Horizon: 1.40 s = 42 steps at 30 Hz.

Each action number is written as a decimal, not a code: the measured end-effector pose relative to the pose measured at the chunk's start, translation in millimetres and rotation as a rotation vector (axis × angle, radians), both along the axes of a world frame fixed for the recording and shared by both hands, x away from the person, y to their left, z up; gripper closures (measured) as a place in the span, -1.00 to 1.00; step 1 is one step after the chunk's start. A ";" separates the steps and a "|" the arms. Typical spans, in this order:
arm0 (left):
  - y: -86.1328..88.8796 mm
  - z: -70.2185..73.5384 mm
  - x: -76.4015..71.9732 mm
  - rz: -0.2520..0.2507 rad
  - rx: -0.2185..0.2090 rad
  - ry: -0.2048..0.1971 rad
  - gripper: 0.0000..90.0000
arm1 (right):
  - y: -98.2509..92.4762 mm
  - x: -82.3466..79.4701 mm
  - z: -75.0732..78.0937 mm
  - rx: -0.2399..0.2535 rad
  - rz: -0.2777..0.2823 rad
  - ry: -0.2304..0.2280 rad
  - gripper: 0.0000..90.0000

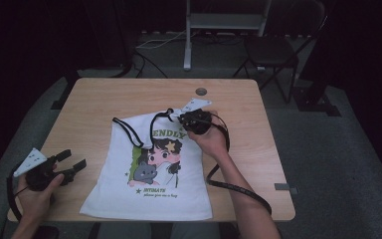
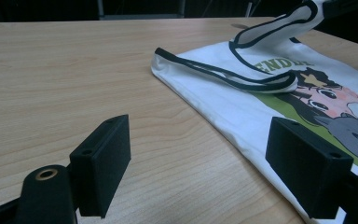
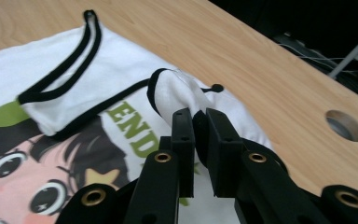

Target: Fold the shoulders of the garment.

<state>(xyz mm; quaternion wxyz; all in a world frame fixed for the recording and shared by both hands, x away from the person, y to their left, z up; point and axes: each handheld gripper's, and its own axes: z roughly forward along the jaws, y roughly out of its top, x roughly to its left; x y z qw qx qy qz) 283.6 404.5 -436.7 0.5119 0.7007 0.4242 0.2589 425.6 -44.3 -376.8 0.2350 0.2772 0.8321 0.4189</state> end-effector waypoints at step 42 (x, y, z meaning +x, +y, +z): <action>-1.0 0.1 0.1 0.000 0.009 -0.002 -0.52 | 27.7 -40.6 -46.2 -0.108 0.124 0.043 0.83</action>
